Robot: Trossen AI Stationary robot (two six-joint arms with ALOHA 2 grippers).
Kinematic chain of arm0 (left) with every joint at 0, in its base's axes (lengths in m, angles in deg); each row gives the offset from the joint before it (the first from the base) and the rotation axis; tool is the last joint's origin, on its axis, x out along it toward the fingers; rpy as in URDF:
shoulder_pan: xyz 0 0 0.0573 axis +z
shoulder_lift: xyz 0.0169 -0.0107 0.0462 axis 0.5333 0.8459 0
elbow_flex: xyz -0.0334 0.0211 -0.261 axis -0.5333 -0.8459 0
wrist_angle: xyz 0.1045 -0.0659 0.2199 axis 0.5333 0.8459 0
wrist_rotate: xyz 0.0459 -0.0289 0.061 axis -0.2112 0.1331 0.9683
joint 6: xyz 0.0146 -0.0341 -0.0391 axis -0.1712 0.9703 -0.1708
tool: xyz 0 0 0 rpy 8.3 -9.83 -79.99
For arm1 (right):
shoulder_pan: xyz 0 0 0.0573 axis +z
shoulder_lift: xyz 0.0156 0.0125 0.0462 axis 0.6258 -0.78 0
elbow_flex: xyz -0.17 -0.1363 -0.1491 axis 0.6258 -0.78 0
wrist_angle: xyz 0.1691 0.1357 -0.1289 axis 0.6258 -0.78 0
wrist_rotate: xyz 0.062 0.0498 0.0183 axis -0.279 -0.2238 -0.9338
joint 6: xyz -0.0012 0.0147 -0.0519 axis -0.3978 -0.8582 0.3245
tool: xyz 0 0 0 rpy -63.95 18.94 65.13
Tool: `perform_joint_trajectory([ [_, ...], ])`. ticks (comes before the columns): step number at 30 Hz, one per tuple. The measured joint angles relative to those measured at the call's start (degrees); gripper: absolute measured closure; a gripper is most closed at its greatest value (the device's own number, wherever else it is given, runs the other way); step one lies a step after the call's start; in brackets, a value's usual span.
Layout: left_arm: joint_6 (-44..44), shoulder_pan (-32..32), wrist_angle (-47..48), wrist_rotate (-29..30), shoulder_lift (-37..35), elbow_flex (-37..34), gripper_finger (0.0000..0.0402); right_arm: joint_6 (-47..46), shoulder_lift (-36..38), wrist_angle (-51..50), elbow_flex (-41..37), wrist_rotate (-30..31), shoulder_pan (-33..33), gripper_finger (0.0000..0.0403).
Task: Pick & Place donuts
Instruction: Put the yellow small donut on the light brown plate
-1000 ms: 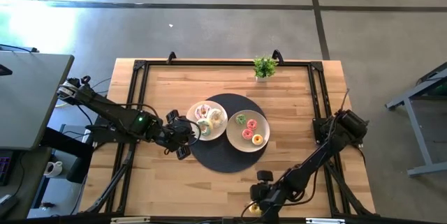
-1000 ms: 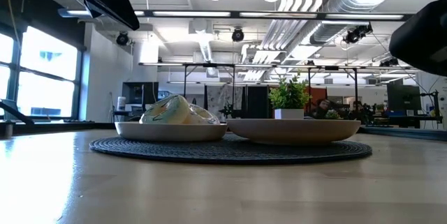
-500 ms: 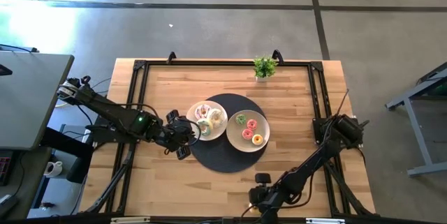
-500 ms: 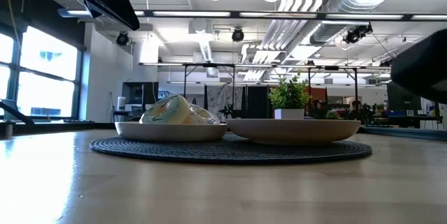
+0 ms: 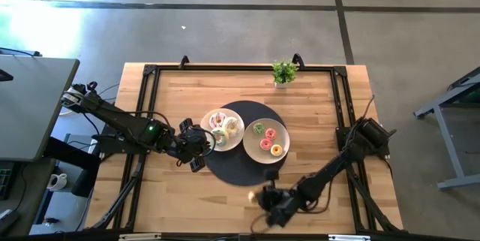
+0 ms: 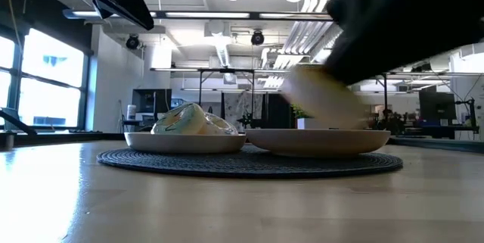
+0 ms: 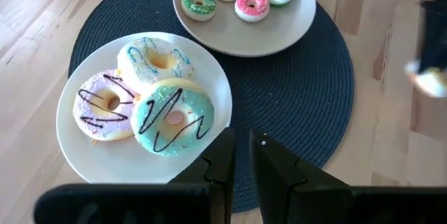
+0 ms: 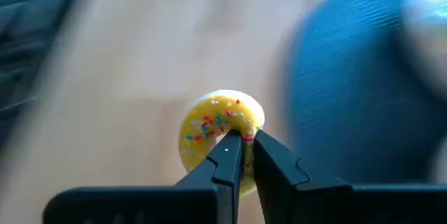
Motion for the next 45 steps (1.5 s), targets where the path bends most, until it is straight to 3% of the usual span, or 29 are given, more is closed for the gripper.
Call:
perform_joint_trajectory([
  [7, -0.1, 0.0, 0.0, 0.0, 0.0, 0.0, 0.036, 0.3, 0.6, -0.4, 0.0, 17.4, -9.6, 0.0392],
  [9, -0.1, 0.0, 0.1, 0.0, 0.0, 0.0, 0.036, -0.9, 0.6, -1.0, 0.0, 16.8, -12.6, 0.0395],
  [16, -0.7, 0.0, 0.2, 0.0, 0.0, 0.0, 0.036, -11.1, 0.6, -8.9, 0.0, 4.3, -20.9, 0.0381],
  [26, -3.5, 0.0, 0.2, -1.5, 0.0, 0.0, 0.036, -12.1, 1.1, -11.2, 0.0, 3.7, -24.2, 0.0384],
  [34, -4.6, 0.0, 0.2, -1.5, 0.0, 0.0, 0.036, -10.1, 6.4, -11.3, 0.0, 4.2, -24.1, 0.0385],
  [45, -4.6, 0.0, 0.2, -1.5, 0.0, 0.0, 0.036, -16.5, 7.8, -26.1, 0.0, 3.6, -26.0, 0.0387],
])
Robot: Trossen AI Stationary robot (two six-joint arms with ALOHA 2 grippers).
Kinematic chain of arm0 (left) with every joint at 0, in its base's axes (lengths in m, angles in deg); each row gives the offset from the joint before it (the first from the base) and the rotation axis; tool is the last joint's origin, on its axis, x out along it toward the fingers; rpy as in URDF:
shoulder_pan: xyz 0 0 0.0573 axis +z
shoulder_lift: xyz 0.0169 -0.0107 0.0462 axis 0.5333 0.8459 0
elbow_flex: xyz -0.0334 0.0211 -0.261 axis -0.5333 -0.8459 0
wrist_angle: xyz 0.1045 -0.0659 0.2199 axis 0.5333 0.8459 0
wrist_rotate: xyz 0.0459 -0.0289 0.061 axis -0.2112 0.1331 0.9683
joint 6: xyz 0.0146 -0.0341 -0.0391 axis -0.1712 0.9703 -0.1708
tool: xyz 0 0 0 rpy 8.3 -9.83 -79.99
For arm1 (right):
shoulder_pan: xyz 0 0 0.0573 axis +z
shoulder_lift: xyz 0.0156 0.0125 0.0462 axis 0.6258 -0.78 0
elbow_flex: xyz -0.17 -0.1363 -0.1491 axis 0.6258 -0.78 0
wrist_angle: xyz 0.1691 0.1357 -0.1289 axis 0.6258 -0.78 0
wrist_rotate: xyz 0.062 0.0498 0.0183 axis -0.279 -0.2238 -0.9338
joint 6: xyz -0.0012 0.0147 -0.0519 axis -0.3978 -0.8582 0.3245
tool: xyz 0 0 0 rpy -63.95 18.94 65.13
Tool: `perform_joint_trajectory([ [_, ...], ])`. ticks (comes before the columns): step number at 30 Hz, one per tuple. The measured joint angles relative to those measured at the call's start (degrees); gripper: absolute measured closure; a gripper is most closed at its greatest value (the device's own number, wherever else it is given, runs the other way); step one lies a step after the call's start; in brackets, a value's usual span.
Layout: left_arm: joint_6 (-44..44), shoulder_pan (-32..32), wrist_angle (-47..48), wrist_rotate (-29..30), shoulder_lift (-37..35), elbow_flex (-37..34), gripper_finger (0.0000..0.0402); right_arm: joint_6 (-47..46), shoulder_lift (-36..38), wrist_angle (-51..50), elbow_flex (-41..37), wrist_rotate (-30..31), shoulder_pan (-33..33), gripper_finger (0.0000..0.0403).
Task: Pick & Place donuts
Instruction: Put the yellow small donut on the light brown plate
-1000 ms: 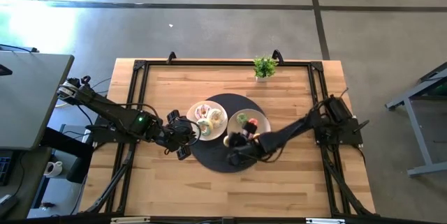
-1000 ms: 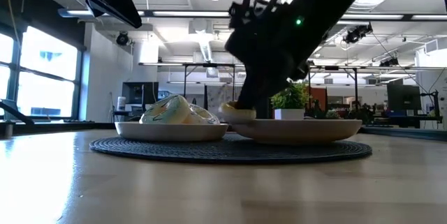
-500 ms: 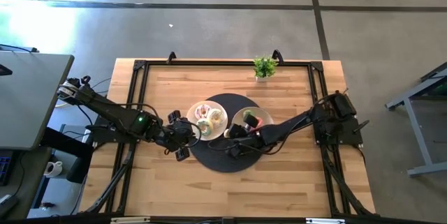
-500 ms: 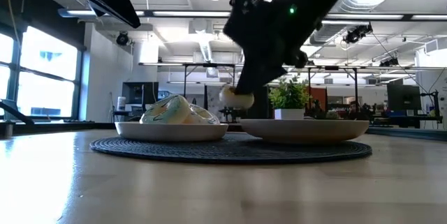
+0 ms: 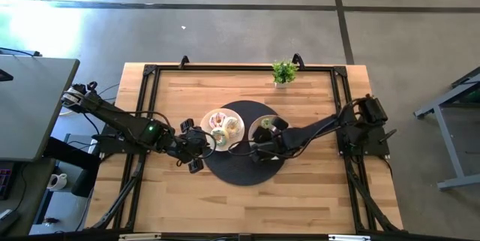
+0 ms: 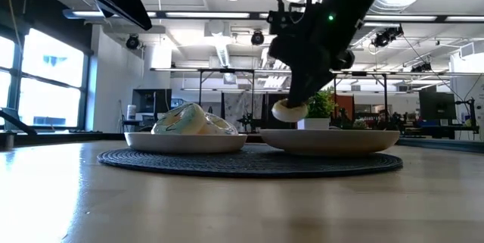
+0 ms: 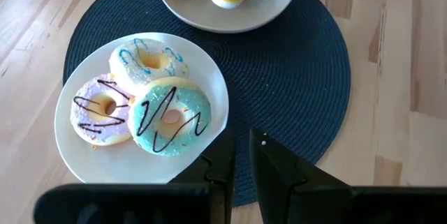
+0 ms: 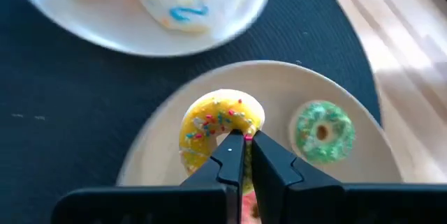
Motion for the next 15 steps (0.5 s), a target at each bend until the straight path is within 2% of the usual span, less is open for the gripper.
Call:
perform_joint_trajectory([
  [4, 0.0, 0.0, 0.0, 0.0, 0.0, 0.0, 0.036, -0.4, 0.0, -0.1, 0.0, 0.4, -1.0, 0.0387],
  [9, 0.0, 0.0, -0.1, 0.0, 0.0, 0.0, 0.036, 0.0, -0.4, -0.3, 0.0, -4.5, -2.8, 0.0386],
  [15, 0.0, 0.0, 0.0, -0.1, 0.0, 0.0, 0.036, 2.1, -0.7, -0.2, 0.0, -5.4, -3.7, 0.0383],
])
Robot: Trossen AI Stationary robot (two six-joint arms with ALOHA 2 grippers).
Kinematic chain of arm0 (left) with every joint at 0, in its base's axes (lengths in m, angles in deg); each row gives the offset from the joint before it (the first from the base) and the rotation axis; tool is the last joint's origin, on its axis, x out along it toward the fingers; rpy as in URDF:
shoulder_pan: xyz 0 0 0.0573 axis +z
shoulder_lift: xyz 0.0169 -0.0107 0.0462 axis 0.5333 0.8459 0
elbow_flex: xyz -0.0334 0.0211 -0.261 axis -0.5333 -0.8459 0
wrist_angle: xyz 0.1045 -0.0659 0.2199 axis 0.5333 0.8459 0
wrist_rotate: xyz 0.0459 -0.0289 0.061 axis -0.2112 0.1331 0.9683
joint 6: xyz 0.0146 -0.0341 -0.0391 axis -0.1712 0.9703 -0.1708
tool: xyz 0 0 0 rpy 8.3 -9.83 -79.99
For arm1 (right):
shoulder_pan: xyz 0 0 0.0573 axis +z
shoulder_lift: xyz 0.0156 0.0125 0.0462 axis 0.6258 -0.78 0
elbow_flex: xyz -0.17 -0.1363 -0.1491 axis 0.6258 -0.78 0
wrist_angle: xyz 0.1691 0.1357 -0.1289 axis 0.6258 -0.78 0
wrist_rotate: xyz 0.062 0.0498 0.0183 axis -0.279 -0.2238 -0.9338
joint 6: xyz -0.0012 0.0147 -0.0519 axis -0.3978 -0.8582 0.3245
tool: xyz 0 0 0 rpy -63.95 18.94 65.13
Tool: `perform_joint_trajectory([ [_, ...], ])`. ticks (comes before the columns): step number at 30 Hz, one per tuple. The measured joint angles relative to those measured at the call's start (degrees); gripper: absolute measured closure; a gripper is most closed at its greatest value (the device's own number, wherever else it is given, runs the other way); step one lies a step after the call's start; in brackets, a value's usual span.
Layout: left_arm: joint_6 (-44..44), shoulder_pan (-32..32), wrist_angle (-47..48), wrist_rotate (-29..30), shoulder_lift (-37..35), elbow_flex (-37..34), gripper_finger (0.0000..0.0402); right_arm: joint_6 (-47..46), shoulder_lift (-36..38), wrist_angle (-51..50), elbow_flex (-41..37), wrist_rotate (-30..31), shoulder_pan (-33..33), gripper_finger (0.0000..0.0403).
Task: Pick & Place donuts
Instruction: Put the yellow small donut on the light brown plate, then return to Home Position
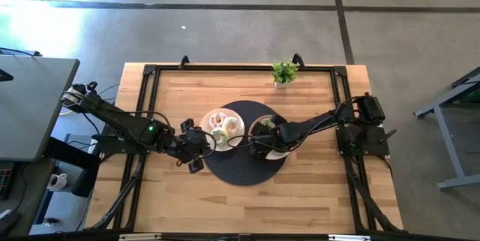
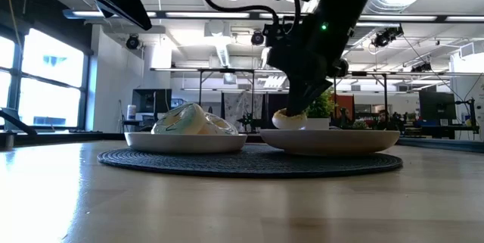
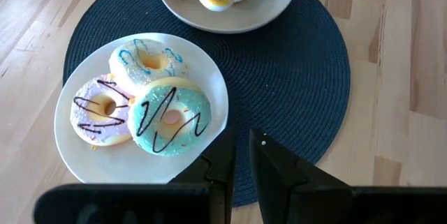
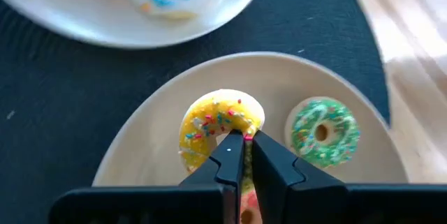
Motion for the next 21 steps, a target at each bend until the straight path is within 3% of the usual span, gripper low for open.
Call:
perform_joint_trajectory([
  [15, 0.2, 0.0, -0.4, 0.6, 0.0, 0.0, 0.036, 8.5, 0.1, -0.1, 0.0, -6.5, -0.8, 0.0291],
  [21, 0.2, 0.0, 0.1, 0.5, -3.6, 0.0, 0.036, 7.8, 3.1, -9.8, 5.6, -13.2, -1.5, 0.0273],
])
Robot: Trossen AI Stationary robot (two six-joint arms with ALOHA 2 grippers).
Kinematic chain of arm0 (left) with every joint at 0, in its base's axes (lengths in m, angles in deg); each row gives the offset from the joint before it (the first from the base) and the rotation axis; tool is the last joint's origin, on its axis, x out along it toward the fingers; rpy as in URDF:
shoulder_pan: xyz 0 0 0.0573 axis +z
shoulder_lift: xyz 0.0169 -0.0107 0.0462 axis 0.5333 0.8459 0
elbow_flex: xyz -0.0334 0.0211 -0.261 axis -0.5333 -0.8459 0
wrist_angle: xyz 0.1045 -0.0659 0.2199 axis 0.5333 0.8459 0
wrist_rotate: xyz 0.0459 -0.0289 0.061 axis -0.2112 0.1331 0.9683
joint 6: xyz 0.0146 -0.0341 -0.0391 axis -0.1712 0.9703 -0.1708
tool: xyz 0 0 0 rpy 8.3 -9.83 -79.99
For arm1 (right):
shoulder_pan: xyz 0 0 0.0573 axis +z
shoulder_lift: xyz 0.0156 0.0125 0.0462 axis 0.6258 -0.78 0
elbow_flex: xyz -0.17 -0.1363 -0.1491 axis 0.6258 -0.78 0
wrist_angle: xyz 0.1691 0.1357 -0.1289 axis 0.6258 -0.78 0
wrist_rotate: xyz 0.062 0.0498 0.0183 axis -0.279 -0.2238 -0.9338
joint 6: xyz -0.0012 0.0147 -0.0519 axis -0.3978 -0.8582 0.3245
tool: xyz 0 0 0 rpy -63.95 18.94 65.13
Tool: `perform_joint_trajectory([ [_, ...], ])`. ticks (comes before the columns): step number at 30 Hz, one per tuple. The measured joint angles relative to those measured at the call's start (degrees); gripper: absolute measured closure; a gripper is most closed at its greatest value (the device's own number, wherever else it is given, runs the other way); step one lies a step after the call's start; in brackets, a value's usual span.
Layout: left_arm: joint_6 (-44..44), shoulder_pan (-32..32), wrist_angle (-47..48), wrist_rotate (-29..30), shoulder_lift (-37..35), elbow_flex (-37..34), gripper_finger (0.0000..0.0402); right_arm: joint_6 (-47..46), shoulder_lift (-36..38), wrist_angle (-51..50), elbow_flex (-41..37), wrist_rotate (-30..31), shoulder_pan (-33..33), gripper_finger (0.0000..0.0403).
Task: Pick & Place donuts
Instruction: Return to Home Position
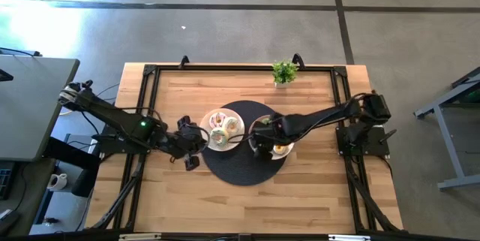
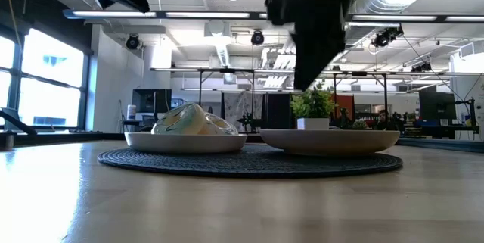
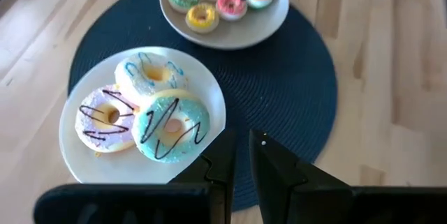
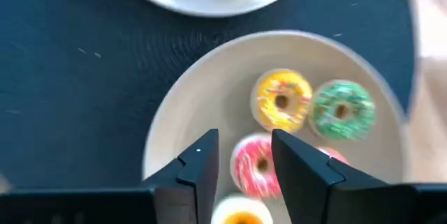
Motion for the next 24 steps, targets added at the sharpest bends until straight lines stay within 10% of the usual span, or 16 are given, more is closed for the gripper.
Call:
perform_joint_trajectory([
  [11, -0.7, -0.5, 9.9, 3.4, -16.3, 0.1, 0.036, 5.0, 18.4, -10.4, 5.0, 19.2, 10.0, 0.0292],
  [24, -12.4, -3.3, -2.0, 6.8, -38.2, -16.0, 0.036, 20.4, 51.5, 22.8, -33.0, 23.5, 21.2, 0.03],
])
